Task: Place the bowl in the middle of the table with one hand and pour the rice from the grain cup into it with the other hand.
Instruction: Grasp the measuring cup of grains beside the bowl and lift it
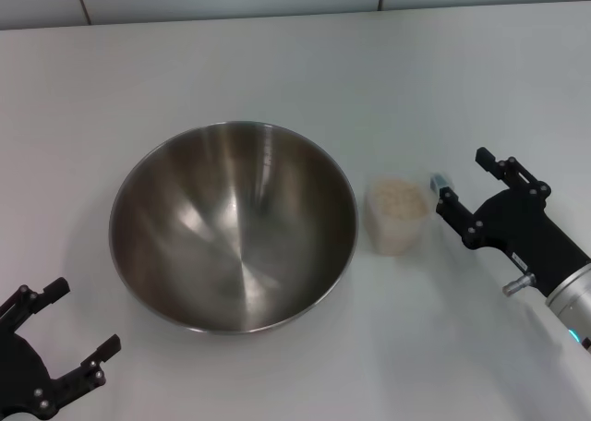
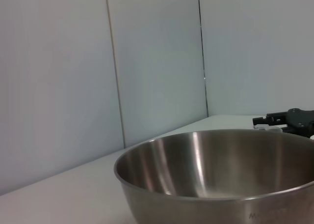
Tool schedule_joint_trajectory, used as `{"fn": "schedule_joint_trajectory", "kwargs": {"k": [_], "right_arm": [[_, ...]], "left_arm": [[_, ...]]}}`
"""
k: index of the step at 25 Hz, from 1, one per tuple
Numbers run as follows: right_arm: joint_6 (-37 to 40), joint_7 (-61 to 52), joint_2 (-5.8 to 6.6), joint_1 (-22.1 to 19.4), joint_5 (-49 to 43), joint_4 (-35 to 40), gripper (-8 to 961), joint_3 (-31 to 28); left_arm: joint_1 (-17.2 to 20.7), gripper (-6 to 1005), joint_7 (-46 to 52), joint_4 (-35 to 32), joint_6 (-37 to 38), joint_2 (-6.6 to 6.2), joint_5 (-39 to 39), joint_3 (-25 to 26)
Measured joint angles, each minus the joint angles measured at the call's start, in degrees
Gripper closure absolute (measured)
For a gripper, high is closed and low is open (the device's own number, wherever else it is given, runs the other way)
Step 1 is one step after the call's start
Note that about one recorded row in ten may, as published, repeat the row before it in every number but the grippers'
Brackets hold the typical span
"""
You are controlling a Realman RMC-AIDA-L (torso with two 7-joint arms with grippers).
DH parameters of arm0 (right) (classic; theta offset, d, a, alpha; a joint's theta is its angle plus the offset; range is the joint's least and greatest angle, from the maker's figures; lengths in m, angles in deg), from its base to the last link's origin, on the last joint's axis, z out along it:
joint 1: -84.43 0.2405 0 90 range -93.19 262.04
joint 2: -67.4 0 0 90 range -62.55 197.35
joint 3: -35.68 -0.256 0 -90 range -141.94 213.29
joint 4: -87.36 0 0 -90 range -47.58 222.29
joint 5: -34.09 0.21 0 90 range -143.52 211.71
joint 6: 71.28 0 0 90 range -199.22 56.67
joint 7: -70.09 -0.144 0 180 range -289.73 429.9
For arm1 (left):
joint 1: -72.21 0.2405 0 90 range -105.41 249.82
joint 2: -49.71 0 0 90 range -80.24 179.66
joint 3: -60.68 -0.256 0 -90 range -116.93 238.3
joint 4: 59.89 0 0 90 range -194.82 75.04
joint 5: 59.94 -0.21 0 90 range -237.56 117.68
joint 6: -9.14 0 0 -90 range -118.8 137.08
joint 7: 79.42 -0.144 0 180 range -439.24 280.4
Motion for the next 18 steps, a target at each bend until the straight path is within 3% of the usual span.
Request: {"fn": "schedule_joint_trajectory", "kwargs": {"k": [5, 18], "right_arm": [[0.45, 0.00, 0.00, -0.20, 0.45, -0.64, 272, 0.00], [0.34, 0.00, 0.00, 0.10, 0.55, -0.68, 792, 0.14]], "left_arm": [[-0.06, 132, 0.02, 0.00, 0.00, 0.06, -0.04, -0.06], [-0.04, 132, 0.02, -0.01, 0.01, 0.07, -0.02, 0.03]]}}
